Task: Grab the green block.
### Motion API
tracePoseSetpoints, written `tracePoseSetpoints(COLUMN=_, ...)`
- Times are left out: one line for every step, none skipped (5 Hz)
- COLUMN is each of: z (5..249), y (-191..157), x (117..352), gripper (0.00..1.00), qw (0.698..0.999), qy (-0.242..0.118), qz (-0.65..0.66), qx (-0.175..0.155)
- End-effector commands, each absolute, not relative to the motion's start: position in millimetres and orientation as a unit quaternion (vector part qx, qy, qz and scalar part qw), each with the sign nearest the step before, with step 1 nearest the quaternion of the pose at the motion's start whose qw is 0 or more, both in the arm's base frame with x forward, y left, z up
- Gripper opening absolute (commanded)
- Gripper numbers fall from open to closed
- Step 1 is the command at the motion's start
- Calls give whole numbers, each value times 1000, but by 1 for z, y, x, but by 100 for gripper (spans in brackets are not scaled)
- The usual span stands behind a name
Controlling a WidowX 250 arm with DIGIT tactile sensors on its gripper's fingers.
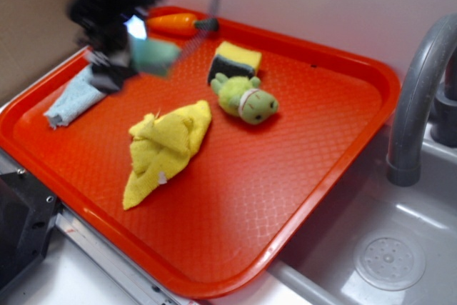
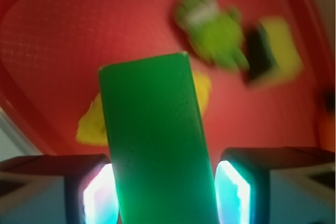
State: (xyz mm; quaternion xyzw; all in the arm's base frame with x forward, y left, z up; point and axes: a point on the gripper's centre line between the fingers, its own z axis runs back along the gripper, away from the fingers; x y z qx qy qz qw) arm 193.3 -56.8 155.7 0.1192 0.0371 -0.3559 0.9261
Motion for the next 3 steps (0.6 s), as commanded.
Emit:
tracePoseSetpoints(z=204, y=-69, x=160, gripper=0, qw=990, qy=-37, qz=-113, qx=76)
tracePoseSetpoints(z=210, y=-72, x=163, gripper=0, qw=997, qy=-37, qz=12, qx=59)
tracePoseSetpoints(z=208, y=-73, x=173, gripper=0, qw=992, qy=-45, qz=105, qx=48)
